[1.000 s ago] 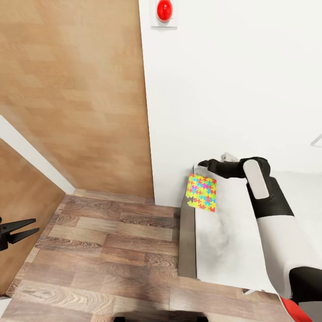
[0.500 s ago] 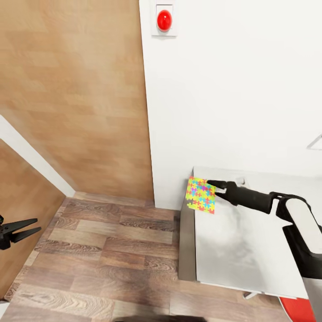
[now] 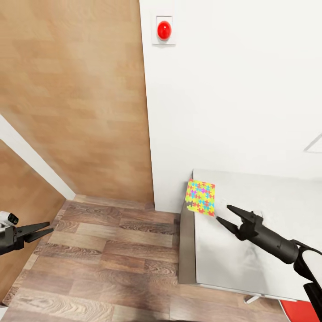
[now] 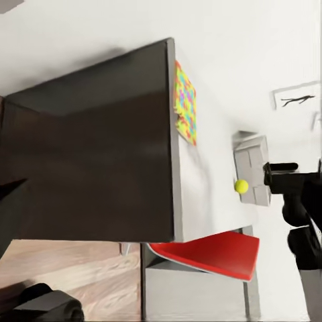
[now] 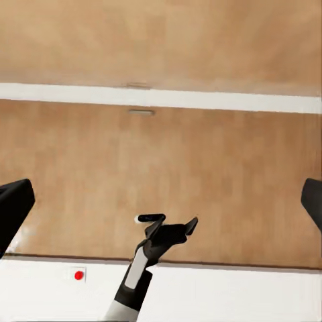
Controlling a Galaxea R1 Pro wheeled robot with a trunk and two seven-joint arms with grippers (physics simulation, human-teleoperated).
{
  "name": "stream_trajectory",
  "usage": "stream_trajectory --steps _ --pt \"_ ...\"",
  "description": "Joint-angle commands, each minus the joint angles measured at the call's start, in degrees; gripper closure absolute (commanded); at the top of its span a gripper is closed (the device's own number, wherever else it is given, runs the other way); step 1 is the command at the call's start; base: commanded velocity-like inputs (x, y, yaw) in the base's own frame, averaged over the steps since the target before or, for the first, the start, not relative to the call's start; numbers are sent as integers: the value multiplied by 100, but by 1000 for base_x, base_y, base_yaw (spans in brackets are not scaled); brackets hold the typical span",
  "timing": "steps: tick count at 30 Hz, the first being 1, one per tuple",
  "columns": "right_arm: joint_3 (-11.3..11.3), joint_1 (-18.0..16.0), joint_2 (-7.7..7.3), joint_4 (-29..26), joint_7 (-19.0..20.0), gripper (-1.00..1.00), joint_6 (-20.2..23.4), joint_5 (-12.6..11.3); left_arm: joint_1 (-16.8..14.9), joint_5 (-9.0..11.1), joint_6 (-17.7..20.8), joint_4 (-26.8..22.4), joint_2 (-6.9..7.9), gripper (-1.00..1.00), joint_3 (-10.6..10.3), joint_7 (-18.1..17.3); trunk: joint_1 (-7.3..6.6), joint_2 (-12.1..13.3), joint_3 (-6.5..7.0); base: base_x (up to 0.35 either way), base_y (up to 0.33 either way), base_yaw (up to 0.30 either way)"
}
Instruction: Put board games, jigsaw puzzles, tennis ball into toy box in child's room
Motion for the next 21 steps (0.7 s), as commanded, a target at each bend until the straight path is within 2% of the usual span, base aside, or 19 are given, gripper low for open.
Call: stream_trajectory --steps 1,5,10,14,16,18,19,20,21 --pt "-25 68 9 1 139 -100 18 65 -5 -14 8 -27 -10 -100 -35 -5 4 -9 1 0 0 0" --pt "-86 440 41 0 455 -100 18 139 -12 -240 -92 -109 -52 -100 -146 12 4 -9 38 0 0 0" --pt "-111 756 48 -1 862 -100 -7 160 -41 -350 -114 -128 -166 -100 -177 29 4 -9 84 0 0 0" --pt "-110 920 32 -1 1401 -100 -502 233 -82 -390 -116 -146 -309 -100 -218 54 4 -9 120 0 0 0" --pt "-110 970 5 -2 1741 -100 -767 388 -101 -417 -115 -183 -359 -100 -237 79 4 -9 138 0 0 0" --pt "-137 999 -19 -1 2409 -100 -1009 691 -133 -482 -104 -258 -396 -100 -251 159 4 -9 157 0 0 -6" --pt "-157 1003 -23 -3 2600 -100 -1070 783 -140 -503 -97 -280 -401 -100 -254 192 4 -9 166 0 0 -23" --pt "-239 1007 -28 -2 2984 -100 -1229 1019 -165 -540 -79 -328 -420 -100 -263 278 4 -9 175 0 0 -41" --pt "-290 1008 -30 -2 3163 -100 -1323 1166 -185 -556 -70 -357 -436 -100 -269 327 4 -9 184 0 0 -48"
